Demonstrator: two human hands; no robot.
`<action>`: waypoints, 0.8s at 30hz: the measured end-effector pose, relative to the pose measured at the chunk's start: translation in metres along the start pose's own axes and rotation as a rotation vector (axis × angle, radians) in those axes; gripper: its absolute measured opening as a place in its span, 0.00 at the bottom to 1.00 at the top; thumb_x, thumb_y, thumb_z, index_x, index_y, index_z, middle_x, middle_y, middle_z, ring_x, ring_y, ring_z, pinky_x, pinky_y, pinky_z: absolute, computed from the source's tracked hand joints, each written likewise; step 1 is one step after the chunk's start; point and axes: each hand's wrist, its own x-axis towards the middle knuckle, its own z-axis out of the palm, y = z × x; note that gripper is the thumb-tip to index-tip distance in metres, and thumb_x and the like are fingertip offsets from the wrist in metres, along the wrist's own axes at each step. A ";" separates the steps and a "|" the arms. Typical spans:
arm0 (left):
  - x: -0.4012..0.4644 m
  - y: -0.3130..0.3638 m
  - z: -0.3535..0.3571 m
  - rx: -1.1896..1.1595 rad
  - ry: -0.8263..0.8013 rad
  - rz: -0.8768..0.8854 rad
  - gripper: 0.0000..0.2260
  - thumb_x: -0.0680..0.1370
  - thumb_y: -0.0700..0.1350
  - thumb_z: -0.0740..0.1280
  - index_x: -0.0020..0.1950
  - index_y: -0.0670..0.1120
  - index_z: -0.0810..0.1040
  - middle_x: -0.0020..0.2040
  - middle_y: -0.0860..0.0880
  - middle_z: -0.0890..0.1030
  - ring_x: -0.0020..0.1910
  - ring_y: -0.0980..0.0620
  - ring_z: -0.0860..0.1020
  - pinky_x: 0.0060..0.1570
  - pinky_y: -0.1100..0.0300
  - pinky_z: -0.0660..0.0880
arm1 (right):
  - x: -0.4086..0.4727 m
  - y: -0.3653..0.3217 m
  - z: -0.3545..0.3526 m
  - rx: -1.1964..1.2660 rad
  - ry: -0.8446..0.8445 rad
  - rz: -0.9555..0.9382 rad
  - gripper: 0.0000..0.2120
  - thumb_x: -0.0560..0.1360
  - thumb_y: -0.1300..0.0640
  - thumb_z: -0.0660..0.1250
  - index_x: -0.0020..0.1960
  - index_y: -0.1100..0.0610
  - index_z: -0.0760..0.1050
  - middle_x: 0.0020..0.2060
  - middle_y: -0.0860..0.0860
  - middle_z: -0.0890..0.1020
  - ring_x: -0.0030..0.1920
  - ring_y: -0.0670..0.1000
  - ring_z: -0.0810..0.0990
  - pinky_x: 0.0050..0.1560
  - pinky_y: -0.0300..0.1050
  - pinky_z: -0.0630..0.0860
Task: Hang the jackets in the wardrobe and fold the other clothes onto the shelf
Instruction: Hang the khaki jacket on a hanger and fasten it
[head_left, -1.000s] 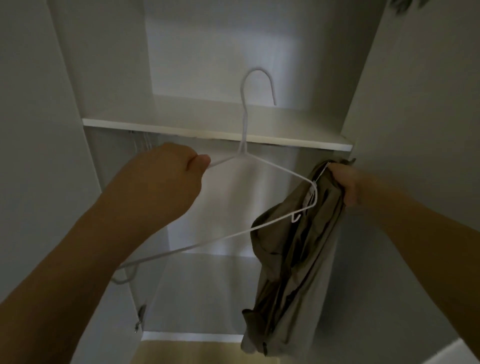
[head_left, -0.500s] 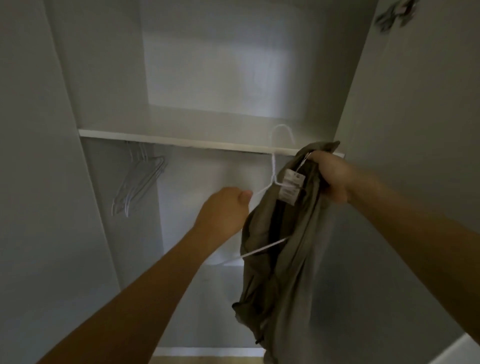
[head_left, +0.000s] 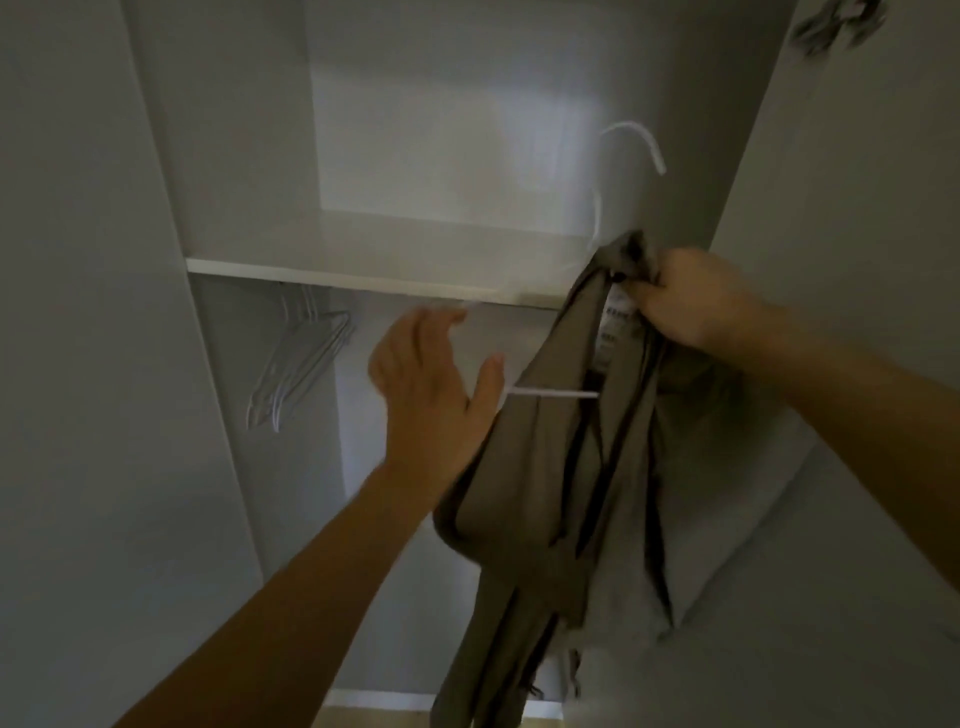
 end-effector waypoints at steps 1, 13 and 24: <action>-0.029 -0.001 0.002 -0.049 0.049 -0.076 0.17 0.74 0.57 0.66 0.58 0.50 0.70 0.54 0.51 0.71 0.55 0.55 0.69 0.58 0.57 0.64 | 0.005 0.001 0.000 0.071 0.039 0.048 0.14 0.80 0.48 0.59 0.53 0.57 0.76 0.49 0.62 0.80 0.49 0.62 0.78 0.44 0.45 0.65; -0.112 -0.012 0.082 -0.593 -0.915 -1.081 0.04 0.79 0.50 0.66 0.49 0.51 0.75 0.44 0.52 0.79 0.44 0.52 0.79 0.45 0.60 0.78 | -0.010 -0.002 0.004 0.734 0.174 0.240 0.09 0.76 0.50 0.61 0.40 0.49 0.76 0.38 0.46 0.80 0.39 0.46 0.78 0.38 0.40 0.72; 0.103 -0.051 -0.006 -0.679 -0.558 -1.097 0.09 0.79 0.39 0.59 0.43 0.43 0.76 0.30 0.45 0.81 0.28 0.49 0.80 0.28 0.59 0.79 | -0.052 0.059 0.017 0.446 0.052 0.214 0.08 0.78 0.47 0.63 0.47 0.51 0.76 0.38 0.51 0.77 0.39 0.51 0.76 0.41 0.45 0.67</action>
